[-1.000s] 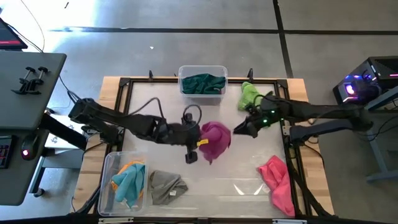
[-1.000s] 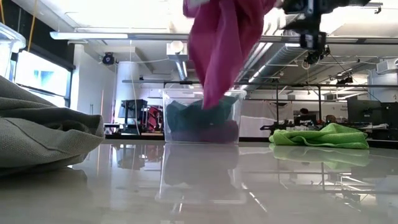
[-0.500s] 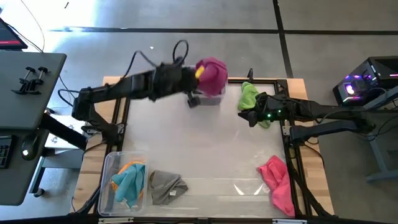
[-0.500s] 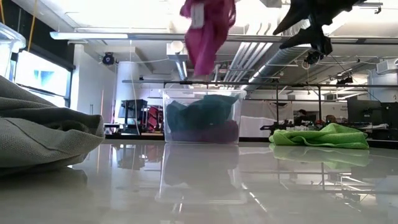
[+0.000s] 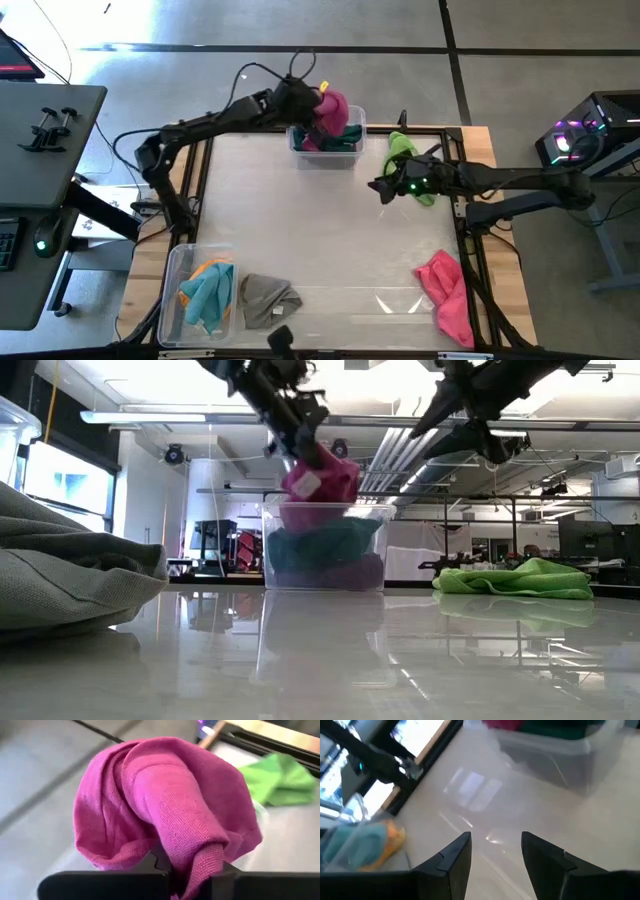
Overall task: Sort towels by color in basket
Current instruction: Put the pink kitchen towel into the top transparent bin
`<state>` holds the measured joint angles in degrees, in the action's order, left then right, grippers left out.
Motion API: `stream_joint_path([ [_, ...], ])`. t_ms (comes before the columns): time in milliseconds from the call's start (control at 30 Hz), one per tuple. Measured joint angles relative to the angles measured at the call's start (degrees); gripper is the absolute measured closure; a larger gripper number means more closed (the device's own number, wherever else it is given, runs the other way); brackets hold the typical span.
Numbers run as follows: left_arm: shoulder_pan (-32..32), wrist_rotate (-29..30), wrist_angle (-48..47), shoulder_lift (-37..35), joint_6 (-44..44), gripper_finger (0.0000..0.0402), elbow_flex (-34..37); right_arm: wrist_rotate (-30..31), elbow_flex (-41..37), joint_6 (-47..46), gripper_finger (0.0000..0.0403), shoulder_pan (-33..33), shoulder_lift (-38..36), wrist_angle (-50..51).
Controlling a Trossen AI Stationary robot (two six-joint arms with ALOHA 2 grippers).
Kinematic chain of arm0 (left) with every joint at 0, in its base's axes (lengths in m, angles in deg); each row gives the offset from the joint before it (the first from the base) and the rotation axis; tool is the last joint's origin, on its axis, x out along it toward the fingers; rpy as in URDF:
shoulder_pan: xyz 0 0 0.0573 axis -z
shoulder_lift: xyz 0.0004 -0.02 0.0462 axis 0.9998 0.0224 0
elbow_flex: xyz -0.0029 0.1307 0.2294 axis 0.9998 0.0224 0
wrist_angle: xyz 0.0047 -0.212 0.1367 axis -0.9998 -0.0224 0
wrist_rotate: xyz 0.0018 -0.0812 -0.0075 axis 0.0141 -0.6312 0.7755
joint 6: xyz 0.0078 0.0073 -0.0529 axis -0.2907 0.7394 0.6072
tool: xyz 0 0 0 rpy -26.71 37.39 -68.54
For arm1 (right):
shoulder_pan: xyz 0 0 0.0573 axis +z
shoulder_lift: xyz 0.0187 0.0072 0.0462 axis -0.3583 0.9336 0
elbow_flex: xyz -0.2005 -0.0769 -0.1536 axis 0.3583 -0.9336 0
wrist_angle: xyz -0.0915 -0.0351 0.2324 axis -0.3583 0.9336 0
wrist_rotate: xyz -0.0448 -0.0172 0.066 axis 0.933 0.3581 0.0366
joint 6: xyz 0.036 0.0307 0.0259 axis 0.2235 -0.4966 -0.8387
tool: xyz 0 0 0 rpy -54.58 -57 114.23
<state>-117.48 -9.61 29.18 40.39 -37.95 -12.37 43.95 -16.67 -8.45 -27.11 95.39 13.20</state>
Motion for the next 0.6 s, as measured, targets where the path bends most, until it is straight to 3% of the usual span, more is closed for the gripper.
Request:
stream_joint_path([
  [233, -0.2, -11.3, -0.3, 4.1, 3.1, 0.0348, -0.1, -2.4, 0.0, -1.3, 0.0234, -5.4, 0.8, -10.7],
  [467, -1.9, -11.7, -1.0, 3.0, 2.4, 0.0250, -0.1, -3.3, 0.0, -1.3, 0.0234, -10.2, 0.9, -18.6],
  [600, -3.7, -11.5, -1.5, 0.8, 2.5, 0.0218, -0.2, -7.9, 2.6, -0.9, 0.0234, -12.3, 1.5, -17.0],
])
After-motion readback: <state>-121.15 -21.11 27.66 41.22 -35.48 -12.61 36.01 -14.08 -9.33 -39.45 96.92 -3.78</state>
